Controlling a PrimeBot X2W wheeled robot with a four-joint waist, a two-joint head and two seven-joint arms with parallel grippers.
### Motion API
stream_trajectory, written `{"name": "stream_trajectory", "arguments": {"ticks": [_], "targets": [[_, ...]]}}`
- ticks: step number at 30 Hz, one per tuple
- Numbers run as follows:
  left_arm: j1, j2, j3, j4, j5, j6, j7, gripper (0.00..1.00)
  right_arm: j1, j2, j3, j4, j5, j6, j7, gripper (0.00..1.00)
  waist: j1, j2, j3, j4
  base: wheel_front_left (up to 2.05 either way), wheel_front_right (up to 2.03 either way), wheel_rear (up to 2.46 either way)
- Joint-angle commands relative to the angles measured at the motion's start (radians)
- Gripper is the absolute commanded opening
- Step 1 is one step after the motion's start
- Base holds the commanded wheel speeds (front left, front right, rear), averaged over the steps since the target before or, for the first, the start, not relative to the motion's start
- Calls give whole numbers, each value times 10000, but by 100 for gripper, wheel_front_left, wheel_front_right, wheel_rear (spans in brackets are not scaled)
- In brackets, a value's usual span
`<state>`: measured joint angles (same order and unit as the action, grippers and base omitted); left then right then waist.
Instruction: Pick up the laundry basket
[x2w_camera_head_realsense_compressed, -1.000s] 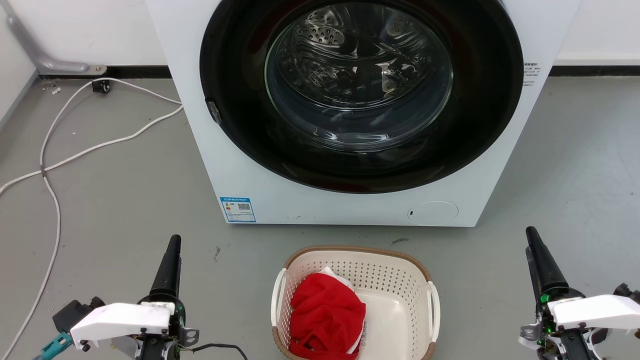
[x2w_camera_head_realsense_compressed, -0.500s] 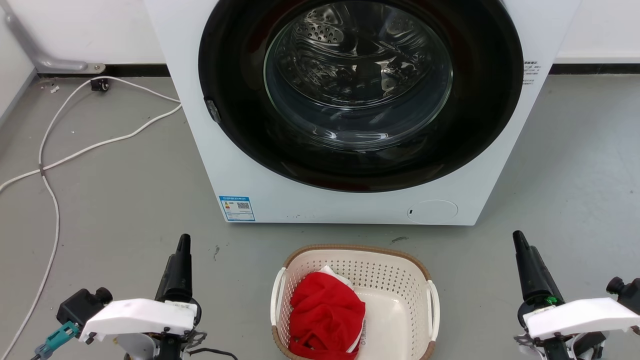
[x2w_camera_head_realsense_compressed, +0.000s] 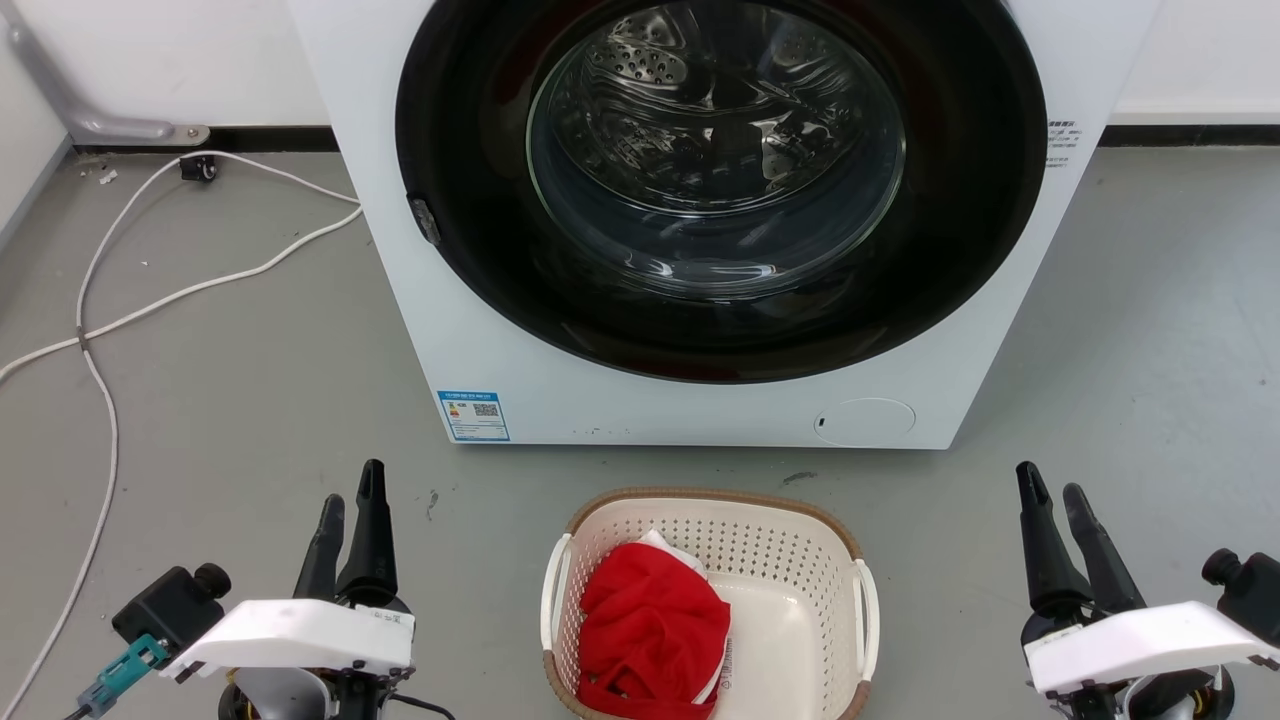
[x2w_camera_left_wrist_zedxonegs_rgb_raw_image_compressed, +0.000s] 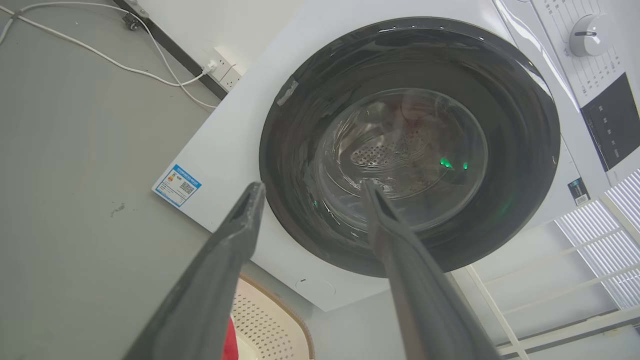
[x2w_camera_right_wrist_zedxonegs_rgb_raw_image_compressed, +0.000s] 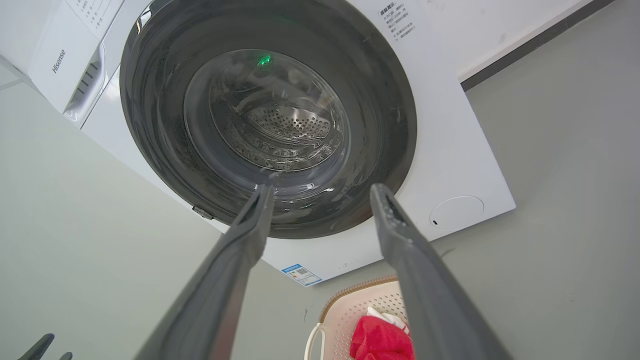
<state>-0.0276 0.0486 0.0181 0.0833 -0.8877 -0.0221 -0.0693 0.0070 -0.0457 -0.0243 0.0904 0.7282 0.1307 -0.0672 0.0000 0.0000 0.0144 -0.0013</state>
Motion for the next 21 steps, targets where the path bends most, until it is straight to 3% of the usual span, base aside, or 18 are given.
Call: {"name": "stream_trajectory", "arguments": {"ticks": [1, 21], "targets": [[-11, 28, -25, -248, 384, 51, -118, 100, 31, -36, 18, -240, -410, 0, -115, 100, 0, 0, 0, 2, 0, 0, 0], [274, 28, -306, -755, 2906, 161, -740, 100, 427, -46, 144, -747, -2934, 0, -748, 100, 0, 0, 51, -10, 0, 0, 0]]}}
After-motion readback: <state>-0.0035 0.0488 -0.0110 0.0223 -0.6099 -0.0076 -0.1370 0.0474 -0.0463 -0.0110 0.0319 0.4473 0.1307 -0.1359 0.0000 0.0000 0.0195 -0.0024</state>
